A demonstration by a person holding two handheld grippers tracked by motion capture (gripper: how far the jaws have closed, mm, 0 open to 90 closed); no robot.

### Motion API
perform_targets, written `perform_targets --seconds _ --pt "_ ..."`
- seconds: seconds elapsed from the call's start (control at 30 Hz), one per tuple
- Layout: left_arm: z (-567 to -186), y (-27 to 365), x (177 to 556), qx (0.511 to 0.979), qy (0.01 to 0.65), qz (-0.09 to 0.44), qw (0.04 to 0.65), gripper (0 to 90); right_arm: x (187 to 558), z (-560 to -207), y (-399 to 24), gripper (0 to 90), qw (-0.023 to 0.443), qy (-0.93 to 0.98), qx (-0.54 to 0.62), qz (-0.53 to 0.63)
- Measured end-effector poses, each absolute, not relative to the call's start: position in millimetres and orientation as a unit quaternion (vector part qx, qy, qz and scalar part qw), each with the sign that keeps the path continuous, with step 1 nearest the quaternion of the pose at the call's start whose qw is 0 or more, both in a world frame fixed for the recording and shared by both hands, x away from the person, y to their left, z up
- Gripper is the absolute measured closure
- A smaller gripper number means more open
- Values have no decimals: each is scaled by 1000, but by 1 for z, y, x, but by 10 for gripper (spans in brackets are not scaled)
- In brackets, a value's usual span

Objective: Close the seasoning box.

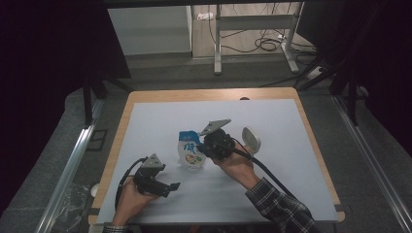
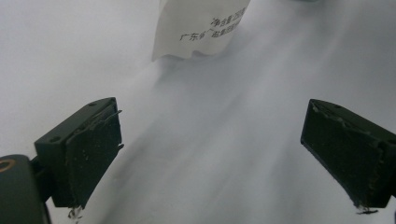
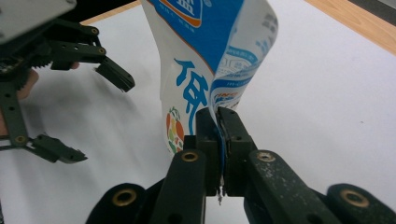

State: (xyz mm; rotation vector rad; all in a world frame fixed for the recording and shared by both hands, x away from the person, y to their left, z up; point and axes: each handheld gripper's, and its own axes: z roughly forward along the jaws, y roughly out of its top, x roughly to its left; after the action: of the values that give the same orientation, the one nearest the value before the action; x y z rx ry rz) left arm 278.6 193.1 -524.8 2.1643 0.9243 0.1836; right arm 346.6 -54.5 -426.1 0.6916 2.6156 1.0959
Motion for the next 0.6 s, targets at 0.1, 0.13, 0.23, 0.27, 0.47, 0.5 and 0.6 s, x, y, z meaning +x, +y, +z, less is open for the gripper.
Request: perform_targets --seconds 0.1,0.13,0.23,0.27,0.47,0.5,0.6 --pt "-529 193 278 849 364 70 376 54 346 -426 -53 825 111 892 230 372" --pt "-530 193 278 850 365 70 374 55 345 -427 -52 818 111 893 229 372" --pt "-533 192 278 850 367 69 371 55 344 -427 -50 784 112 894 226 370" --pt "-534 192 278 850 367 68 371 55 344 -428 -49 775 113 895 225 369" --pt "-539 190 278 854 368 67 362 55 344 -430 -47 707 111 898 222 365" --pt "-539 190 278 854 369 67 362 55 343 -430 -46 701 111 898 223 363" --pt "-541 189 278 854 369 68 361 55 343 -431 -46 685 110 897 223 364"
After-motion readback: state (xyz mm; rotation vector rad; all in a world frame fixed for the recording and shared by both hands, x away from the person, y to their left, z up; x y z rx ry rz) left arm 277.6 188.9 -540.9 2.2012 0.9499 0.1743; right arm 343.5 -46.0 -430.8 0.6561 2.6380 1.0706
